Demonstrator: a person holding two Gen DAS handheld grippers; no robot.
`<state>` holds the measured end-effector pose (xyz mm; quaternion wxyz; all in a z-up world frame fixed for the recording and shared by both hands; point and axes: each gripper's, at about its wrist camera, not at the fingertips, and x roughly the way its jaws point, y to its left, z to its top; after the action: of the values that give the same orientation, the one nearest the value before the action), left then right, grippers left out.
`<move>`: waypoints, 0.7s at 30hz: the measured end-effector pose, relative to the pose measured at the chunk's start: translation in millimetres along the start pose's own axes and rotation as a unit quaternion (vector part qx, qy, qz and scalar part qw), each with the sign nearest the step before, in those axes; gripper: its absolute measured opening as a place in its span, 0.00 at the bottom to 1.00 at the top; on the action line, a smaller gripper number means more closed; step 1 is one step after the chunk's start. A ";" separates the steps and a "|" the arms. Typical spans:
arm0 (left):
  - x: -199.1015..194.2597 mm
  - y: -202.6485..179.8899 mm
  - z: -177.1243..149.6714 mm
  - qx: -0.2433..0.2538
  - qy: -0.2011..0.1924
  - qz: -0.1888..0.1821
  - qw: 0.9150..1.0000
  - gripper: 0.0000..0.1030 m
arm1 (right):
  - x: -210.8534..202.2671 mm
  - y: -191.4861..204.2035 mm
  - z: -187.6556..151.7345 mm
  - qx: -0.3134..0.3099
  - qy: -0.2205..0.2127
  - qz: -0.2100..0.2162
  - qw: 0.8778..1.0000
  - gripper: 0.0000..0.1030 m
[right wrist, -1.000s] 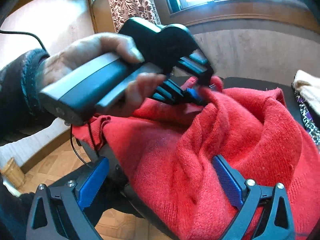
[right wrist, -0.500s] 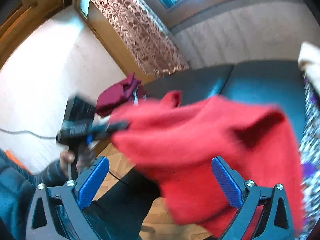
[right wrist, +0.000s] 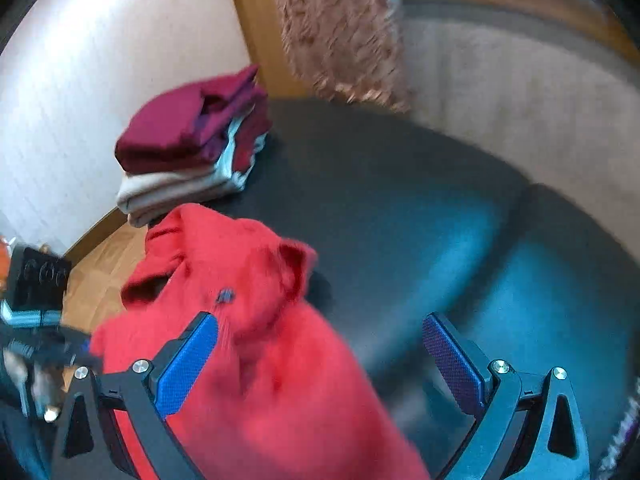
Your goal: Fold clothes
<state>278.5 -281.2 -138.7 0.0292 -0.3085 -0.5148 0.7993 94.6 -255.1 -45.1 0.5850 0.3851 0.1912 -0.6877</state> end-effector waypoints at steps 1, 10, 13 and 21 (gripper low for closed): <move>4.9 3.8 1.1 -0.014 0.002 -0.006 1.000 0.41 | 14.1 4.1 4.8 -0.001 0.012 0.010 1.000 1.00; 40.6 12.9 -0.1 -0.019 0.062 0.026 0.998 0.40 | 99.8 65.8 -1.7 -0.054 0.104 0.028 0.993 1.00; 51.1 11.6 -1.8 -0.001 0.075 0.053 0.996 0.14 | 102.2 85.0 -10.5 -0.122 0.100 0.014 0.987 0.99; 39.0 -25.1 -1.9 0.064 0.043 0.027 0.997 0.10 | 65.7 90.7 -19.5 -0.070 0.094 0.076 0.990 0.17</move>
<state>241.2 -253.7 -136.2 0.0495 -0.3541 -0.4520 0.8172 185.7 -306.4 -89.9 0.6405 0.4199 0.2630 -0.5867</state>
